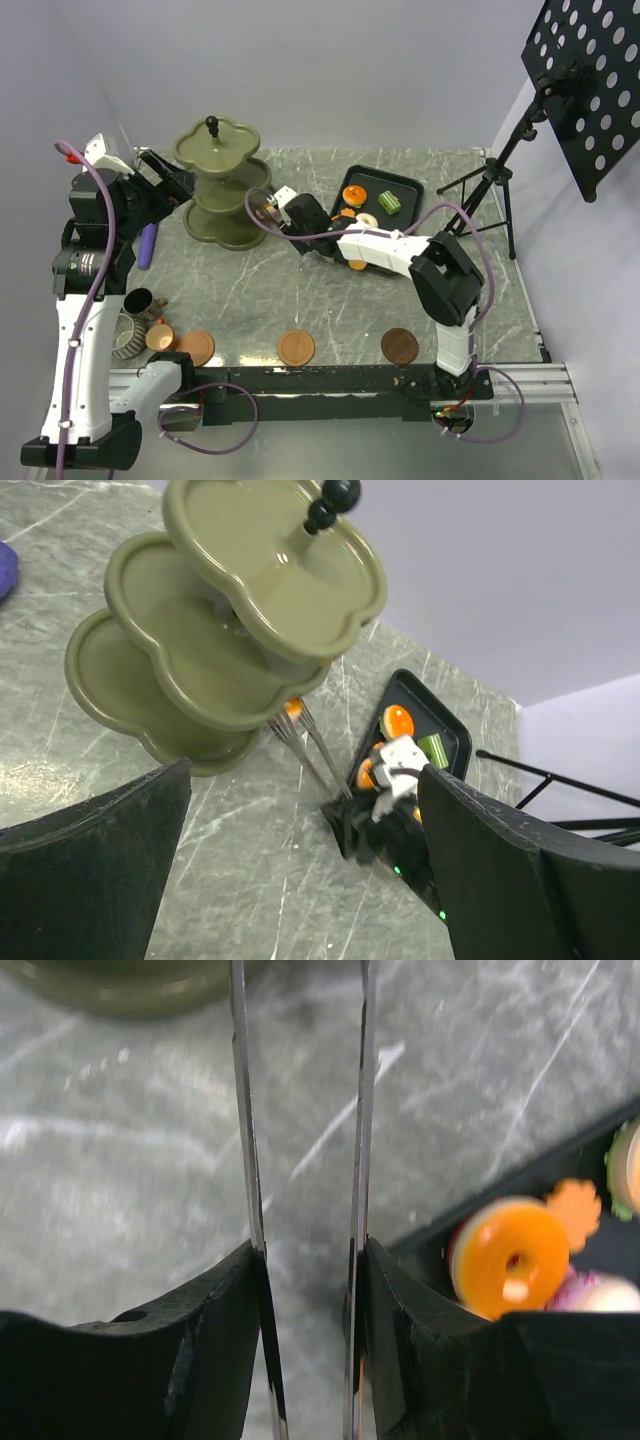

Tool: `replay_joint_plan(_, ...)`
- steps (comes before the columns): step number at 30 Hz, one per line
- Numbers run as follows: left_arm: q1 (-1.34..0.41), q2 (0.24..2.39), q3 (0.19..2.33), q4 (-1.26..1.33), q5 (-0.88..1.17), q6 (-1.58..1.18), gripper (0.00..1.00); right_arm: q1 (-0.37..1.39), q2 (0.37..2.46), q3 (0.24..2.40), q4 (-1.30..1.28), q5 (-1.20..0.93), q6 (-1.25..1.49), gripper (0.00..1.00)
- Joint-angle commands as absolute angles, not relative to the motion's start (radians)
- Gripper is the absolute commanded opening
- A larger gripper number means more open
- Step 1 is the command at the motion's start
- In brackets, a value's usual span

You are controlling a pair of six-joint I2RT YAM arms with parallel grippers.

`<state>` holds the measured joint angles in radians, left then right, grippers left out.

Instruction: Serve the afternoon tea

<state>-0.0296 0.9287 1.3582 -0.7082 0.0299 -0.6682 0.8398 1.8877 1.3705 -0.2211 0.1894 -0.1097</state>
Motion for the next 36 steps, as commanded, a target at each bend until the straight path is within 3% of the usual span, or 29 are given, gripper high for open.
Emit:
replay_joint_plan(1, -0.051, 0.925, 1.387, -0.703, 0.034, -0.626, 1.0, 0.853, 1.936, 1.463, -0.075, 0.267, -0.15, 0.36)
replay_joint_plan(9, -0.081, 0.939, 1.407, -0.712, 0.006, -0.583, 1.0, 0.859, 2.1, 1.623, -0.066, 0.272, -0.19, 0.38)
replay_joint_plan(14, -0.081, 0.934, 1.41, -0.726, -0.026, -0.568, 1.0, 0.857, 2.167, 1.709, -0.109, 0.288, -0.187, 0.44)
replay_joint_plan(22, -0.081, 0.934, 1.387, -0.71, -0.009, -0.581, 1.0, 0.859, 2.106, 1.648, -0.103, 0.276, -0.167, 0.63)
replay_joint_plan(36, -0.086, 0.919, 1.373, -0.713, -0.017, -0.583, 1.0, 0.879, 1.948, 1.526, -0.075, 0.304, -0.161, 0.66)
